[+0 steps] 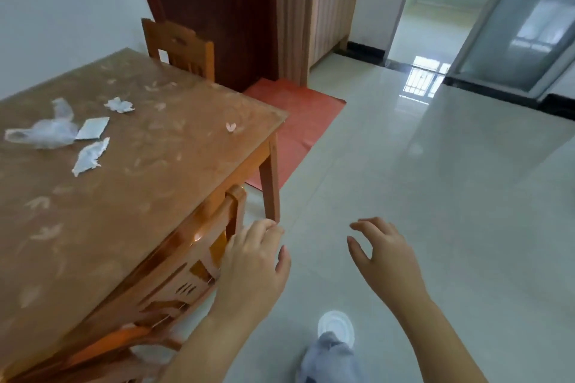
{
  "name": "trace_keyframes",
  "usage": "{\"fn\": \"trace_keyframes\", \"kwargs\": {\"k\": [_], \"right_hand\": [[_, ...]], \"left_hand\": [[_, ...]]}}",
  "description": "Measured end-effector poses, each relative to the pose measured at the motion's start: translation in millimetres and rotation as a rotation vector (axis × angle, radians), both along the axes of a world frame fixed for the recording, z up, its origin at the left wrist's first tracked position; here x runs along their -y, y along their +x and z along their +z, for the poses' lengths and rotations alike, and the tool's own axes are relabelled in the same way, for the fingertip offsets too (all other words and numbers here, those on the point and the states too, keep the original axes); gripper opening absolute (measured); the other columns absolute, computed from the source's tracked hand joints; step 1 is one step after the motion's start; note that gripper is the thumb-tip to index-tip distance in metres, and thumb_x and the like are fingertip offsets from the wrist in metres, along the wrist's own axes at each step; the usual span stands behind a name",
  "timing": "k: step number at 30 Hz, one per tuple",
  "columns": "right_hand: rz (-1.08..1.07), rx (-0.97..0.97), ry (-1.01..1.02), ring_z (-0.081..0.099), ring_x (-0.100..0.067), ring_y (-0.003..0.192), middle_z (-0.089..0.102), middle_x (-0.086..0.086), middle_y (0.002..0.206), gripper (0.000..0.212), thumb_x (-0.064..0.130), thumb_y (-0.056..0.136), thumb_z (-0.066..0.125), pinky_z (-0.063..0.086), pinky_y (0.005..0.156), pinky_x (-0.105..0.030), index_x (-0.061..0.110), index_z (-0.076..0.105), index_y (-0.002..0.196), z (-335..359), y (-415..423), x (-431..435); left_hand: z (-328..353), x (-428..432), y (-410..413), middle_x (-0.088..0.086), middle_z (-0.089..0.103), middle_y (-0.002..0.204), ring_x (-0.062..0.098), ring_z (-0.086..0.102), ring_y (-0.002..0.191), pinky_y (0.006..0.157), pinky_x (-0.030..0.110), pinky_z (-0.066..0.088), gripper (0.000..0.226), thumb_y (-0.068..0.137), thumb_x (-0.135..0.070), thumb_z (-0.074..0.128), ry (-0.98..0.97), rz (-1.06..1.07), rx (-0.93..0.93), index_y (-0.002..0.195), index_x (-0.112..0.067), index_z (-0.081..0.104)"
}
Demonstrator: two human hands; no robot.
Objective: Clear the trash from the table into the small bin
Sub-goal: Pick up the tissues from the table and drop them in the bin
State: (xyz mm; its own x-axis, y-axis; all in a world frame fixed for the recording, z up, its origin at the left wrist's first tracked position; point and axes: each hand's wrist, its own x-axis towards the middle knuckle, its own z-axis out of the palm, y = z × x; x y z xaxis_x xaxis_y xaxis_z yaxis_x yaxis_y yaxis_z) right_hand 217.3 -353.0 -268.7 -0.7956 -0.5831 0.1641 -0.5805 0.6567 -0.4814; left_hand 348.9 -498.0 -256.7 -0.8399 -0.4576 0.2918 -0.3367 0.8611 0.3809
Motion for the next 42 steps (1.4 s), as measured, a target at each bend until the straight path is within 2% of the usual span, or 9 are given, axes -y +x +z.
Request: {"fn": "trace_keyframes", "kwargs": {"k": [4,7,14,17,20,30,34,37,42], "right_hand": [[0.101,-0.036,0.005,0.061,-0.027,0.09,0.067,-0.006,0.1,0.017,0.017,0.08,0.065,0.042,0.068,-0.027,0.01,0.065,0.095,8,-82,34],[0.165,-0.025,0.036,0.06,-0.028,0.094,0.067,-0.007,0.102,0.018,0.016,0.081,0.064,0.047,0.07,-0.033,0.009,0.065,0.097,3,-131,65],[0.341,0.011,0.064,0.061,-0.031,0.092,0.067,-0.008,0.098,0.017,0.014,0.079,0.066,0.05,0.073,-0.039,0.008,0.065,0.095,-14,-199,152],[0.411,-0.021,0.09,0.061,-0.032,0.091,0.067,-0.008,0.098,0.017,0.013,0.078,0.067,0.05,0.076,-0.041,0.008,0.065,0.095,-14,-227,200],[0.489,-0.054,0.109,0.06,-0.03,0.094,0.067,-0.005,0.101,0.019,0.016,0.079,0.065,0.049,0.077,-0.04,0.012,0.064,0.098,-4,-248,252],[0.844,-0.054,0.193,0.053,-0.023,0.102,0.06,0.0,0.107,0.023,0.027,0.086,0.053,0.045,0.086,-0.036,0.018,0.06,0.105,-15,-249,399],[1.004,-0.051,0.205,0.055,-0.028,0.1,0.063,-0.006,0.106,0.023,0.023,0.085,0.055,0.048,0.084,-0.039,0.012,0.061,0.104,-22,-240,461],[1.132,-0.026,0.196,0.054,-0.028,0.1,0.062,-0.005,0.11,0.026,0.022,0.085,0.055,0.048,0.084,-0.04,0.016,0.058,0.11,-25,-228,516],[1.255,0.002,0.184,0.055,-0.028,0.1,0.062,-0.006,0.107,0.026,0.022,0.083,0.057,0.049,0.082,-0.04,0.014,0.059,0.108,-29,-213,612]], "left_hand": [[9,26,-64,0.009,0.067,0.094,0.028,0.063,0.083,0.071,0.038,0.051,0.023,0.07,-0.006,0.073,-0.001,0.117,-0.031,0.092,-0.006,0.066],[10,47,-99,0.007,0.068,0.092,0.027,0.063,0.08,0.068,0.037,0.052,0.017,0.073,-0.01,0.066,-0.017,0.195,-0.061,0.089,-0.007,0.066],[-9,117,-152,0.01,0.069,0.091,0.028,0.064,0.08,0.069,0.034,0.05,0.02,0.071,-0.012,0.059,0.007,0.37,-0.058,0.088,-0.005,0.067],[-14,155,-172,0.009,0.068,0.092,0.027,0.063,0.081,0.068,0.034,0.05,0.016,0.073,-0.007,0.065,0.013,0.435,-0.084,0.089,-0.005,0.066],[-15,195,-183,0.01,0.067,0.096,0.028,0.063,0.085,0.071,0.037,0.05,0.022,0.071,-0.004,0.071,0.054,0.517,-0.089,0.092,-0.004,0.066],[-28,277,-171,0.012,0.067,0.093,0.026,0.063,0.08,0.067,0.034,0.054,0.022,0.07,-0.005,0.071,0.052,0.807,-0.107,0.091,-0.001,0.066],[-40,301,-152,0.014,0.067,0.09,0.03,0.063,0.078,0.067,0.039,0.055,0.023,0.066,-0.001,0.073,0.052,1.006,-0.102,0.088,0.0,0.066],[-49,322,-136,0.016,0.067,0.088,0.032,0.063,0.077,0.066,0.039,0.055,0.018,0.071,-0.002,0.071,0.062,1.19,-0.082,0.088,0.002,0.066],[-62,360,-119,0.017,0.066,0.089,0.036,0.062,0.08,0.069,0.04,0.051,0.021,0.08,-0.017,0.058,0.082,1.471,-0.007,0.09,0.0,0.067]]}}
